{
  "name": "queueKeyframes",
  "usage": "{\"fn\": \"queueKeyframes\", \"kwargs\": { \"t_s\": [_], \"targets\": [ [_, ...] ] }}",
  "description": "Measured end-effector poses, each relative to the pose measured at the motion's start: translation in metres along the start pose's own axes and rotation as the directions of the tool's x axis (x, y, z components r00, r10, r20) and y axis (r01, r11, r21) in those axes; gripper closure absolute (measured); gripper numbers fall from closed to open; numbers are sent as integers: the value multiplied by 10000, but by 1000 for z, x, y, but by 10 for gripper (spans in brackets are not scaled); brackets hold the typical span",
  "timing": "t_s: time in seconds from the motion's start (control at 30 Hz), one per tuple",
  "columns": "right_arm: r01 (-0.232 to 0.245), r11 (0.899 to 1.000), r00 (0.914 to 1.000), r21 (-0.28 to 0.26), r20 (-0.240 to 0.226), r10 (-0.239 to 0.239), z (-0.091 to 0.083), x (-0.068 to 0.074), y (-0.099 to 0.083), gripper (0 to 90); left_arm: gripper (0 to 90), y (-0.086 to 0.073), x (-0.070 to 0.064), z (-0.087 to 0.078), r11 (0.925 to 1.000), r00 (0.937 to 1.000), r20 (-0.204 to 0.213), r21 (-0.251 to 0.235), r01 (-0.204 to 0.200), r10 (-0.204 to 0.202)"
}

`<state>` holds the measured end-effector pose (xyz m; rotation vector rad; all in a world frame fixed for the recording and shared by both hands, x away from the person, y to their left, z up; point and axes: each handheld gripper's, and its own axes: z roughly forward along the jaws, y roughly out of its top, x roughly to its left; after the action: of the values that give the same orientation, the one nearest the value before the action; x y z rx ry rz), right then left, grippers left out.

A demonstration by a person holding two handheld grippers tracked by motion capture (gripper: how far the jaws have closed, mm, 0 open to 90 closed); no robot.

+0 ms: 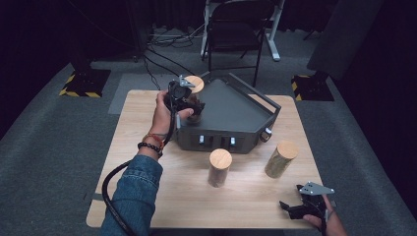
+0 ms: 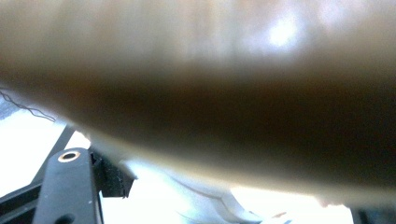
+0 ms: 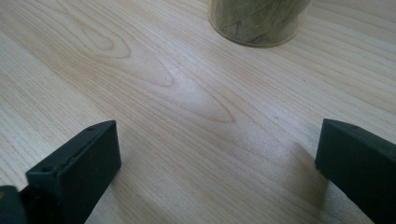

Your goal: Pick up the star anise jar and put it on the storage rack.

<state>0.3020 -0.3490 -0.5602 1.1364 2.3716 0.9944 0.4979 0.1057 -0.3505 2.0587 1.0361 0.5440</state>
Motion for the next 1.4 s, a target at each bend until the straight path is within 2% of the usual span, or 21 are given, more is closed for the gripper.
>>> {"fn": "queueKeyframes", "kwargs": {
  "t_s": [0.13, 0.37, 0.67, 0.77, 0.87, 1.17, 1.4],
  "targets": [
    [0, 10000, 10000, 4, -2, 0, 0, 0, 0, 0, 246, 3, -2, 5, 10000, 10000, 66, 27, 59, -59],
    [9, 10000, 10000, 0, -2, -9, 0, 0, 0, 0, 246, 8, -8, 15, 9998, 10000, -63, 181, 10, -9],
    [5, 10000, 10000, 3, -6, -5, 0, 0, 0, 0, 246, 4, -9, 28, 9986, 9998, -182, 513, 119, -110],
    [7, 10000, 10000, 2, -9, -7, 0, 0, 0, 0, 246, 2, -6, 28, 9983, 9993, -145, 451, 362, -356],
    [10, 10000, 10000, 1, -8, -10, 0, 0, 0, 0, 246, 2, -6, 28, 9988, 9995, -134, 399, 283, -277],
    [10, 10000, 10000, -3, -11, -10, 0, 0, 0, 0, 240, -1, -2, 31, 9980, 9983, -129, 268, 580, -577],
    [9, 10000, 10000, -3, -11, -9, 0, 0, 0, 0, 234, -1, -2, 32, 9978, 9979, -173, 212, 626, -622]
  ]
}}
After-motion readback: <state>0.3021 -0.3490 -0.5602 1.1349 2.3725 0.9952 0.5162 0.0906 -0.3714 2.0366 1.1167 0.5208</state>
